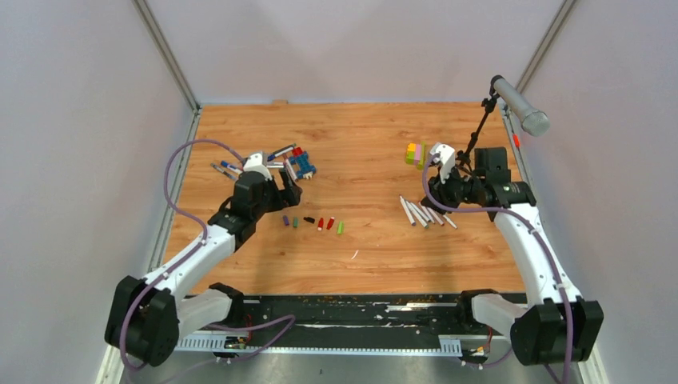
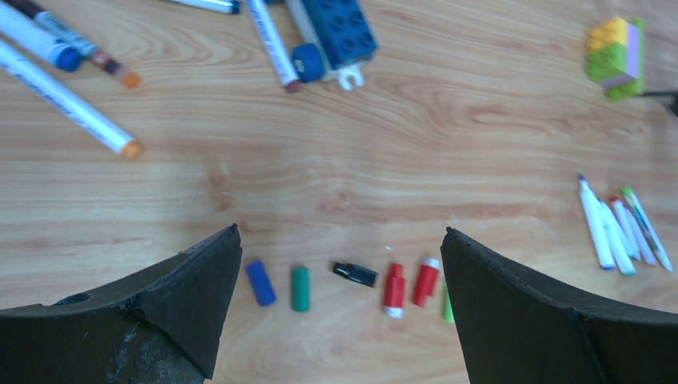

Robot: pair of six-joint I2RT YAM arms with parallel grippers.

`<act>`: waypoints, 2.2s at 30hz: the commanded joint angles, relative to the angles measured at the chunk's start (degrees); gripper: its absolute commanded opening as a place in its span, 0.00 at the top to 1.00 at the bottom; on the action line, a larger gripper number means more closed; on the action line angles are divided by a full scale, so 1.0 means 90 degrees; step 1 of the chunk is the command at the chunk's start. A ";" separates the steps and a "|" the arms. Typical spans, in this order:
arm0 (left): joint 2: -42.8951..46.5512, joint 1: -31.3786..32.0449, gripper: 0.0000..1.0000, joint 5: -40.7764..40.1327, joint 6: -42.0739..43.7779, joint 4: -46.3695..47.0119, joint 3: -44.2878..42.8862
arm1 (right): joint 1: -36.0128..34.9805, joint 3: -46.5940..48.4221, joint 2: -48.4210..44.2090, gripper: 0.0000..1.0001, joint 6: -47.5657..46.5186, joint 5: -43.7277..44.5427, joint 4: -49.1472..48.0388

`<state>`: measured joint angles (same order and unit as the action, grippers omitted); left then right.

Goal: Open the pen caps
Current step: Place the pen at the center of the board, then pick up the pen from the center of the board.

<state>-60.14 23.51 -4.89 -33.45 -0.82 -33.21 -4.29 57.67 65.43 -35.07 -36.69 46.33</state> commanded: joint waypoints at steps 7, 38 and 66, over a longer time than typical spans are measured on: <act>-0.1872 -0.1203 0.00 -0.0958 -0.0461 -0.1166 -0.1586 | 0.0018 -0.0835 -0.0720 0.65 -0.0126 -0.1106 -0.0559; -0.5415 -0.1826 0.57 -0.1648 -0.0435 -0.3406 -0.4511 | 0.0018 -0.0724 -0.0280 0.64 -0.0187 -0.0587 -0.0382; -0.3595 -0.1928 1.00 -0.1099 -0.0127 -0.3284 -0.3564 | 0.0018 -0.0676 -0.0400 0.63 -0.0247 -0.0645 -0.0300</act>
<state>-101.32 6.61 -17.06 -35.77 -32.25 -68.31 -4.29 49.98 62.94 -36.07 -41.45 44.03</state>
